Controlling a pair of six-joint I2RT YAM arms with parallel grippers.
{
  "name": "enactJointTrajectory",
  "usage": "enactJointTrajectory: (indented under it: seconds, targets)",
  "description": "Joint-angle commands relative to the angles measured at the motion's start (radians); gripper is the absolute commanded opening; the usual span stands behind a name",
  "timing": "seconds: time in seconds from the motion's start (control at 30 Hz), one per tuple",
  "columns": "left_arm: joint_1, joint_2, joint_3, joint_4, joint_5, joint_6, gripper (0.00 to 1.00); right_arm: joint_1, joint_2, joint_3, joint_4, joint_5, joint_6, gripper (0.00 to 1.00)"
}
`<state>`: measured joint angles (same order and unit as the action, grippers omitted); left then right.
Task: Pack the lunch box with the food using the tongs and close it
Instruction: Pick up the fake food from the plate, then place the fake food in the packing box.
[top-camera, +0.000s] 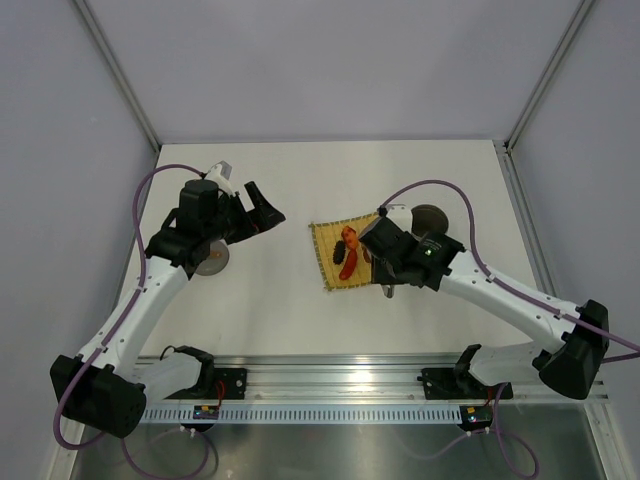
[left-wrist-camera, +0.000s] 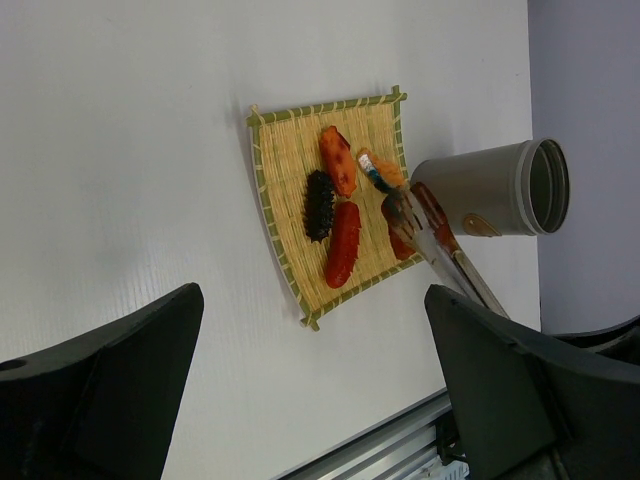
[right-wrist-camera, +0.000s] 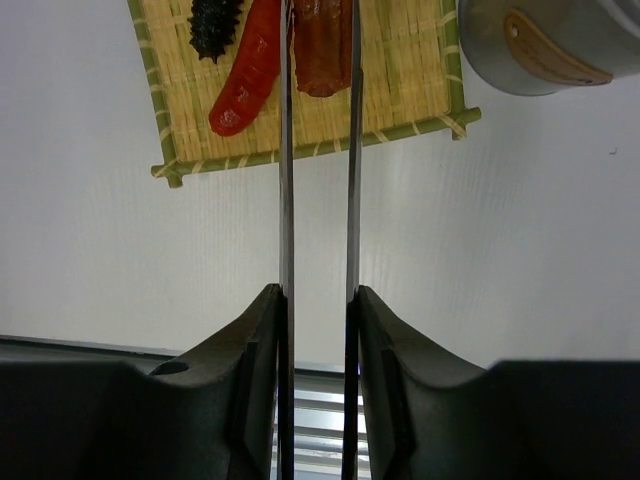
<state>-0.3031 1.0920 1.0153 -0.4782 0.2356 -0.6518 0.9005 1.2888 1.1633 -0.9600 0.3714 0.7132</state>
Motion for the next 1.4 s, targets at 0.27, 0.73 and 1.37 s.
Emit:
enactJointTrajectory:
  seconds: [0.27,0.73,1.37]
  targets:
    - [0.004,-0.003,0.043,0.024,-0.007,0.017,0.97,0.009,-0.068,0.125,-0.008,0.159,-0.023,0.25]
    - [0.004,0.006,0.063,0.021,0.001,0.021,0.97,0.009,-0.207,0.225,-0.140,0.340,-0.008,0.25]
    - [0.004,0.012,0.052,0.038,0.013,0.011,0.97,0.008,-0.266,0.079,-0.270,0.400,0.127,0.51]
